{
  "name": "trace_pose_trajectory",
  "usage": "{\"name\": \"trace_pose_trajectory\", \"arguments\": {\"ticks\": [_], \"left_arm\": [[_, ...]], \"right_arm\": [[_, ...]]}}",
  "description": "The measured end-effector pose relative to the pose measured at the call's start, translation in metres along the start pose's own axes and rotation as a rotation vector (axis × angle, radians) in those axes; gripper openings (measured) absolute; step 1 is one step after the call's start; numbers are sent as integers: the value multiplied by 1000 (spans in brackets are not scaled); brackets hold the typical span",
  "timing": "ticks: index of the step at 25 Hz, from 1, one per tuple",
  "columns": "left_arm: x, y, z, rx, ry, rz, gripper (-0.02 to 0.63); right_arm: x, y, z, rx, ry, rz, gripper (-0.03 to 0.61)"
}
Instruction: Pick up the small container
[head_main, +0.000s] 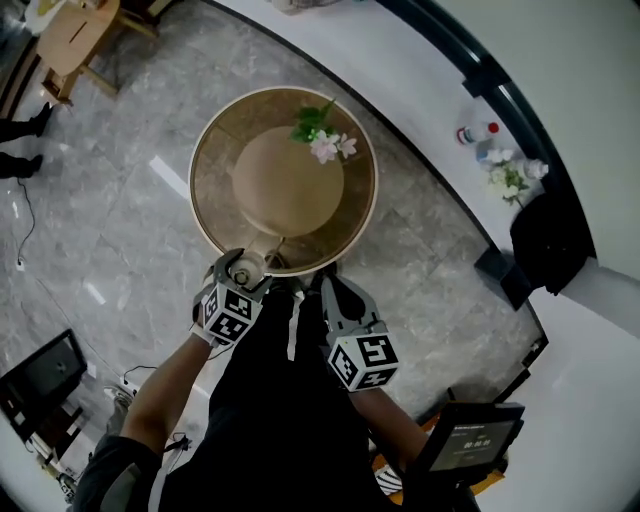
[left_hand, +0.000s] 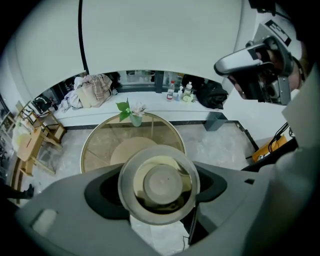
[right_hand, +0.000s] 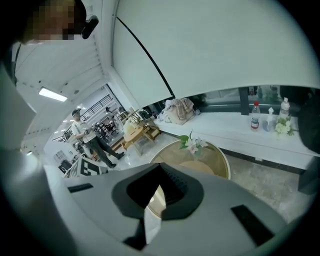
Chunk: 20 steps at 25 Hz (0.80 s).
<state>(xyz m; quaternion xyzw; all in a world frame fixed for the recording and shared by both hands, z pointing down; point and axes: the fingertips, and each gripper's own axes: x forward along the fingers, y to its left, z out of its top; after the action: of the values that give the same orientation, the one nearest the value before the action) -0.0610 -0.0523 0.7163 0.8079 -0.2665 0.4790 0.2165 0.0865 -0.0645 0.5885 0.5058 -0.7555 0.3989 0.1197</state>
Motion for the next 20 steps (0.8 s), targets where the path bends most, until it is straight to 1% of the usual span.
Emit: {"name": "trace_pose_trajectory", "arguments": {"ticks": [5,10,16,20], "left_arm": [[-37,-8,20,16,-42,-6,339],[-75,-26,35,31,-83,-34,339],[-115,-51,41,63,-88,-54,339],[-133,-66,47,80,-96,-61,339]], "right_arm": [[-8,11,17,-19,-34,0,-5],[-21,31,27,-55,-48,12,-5],[-38,50,42,-78,-88,30,-5],[-46,51,47,-76,-104,33,-5]]}}
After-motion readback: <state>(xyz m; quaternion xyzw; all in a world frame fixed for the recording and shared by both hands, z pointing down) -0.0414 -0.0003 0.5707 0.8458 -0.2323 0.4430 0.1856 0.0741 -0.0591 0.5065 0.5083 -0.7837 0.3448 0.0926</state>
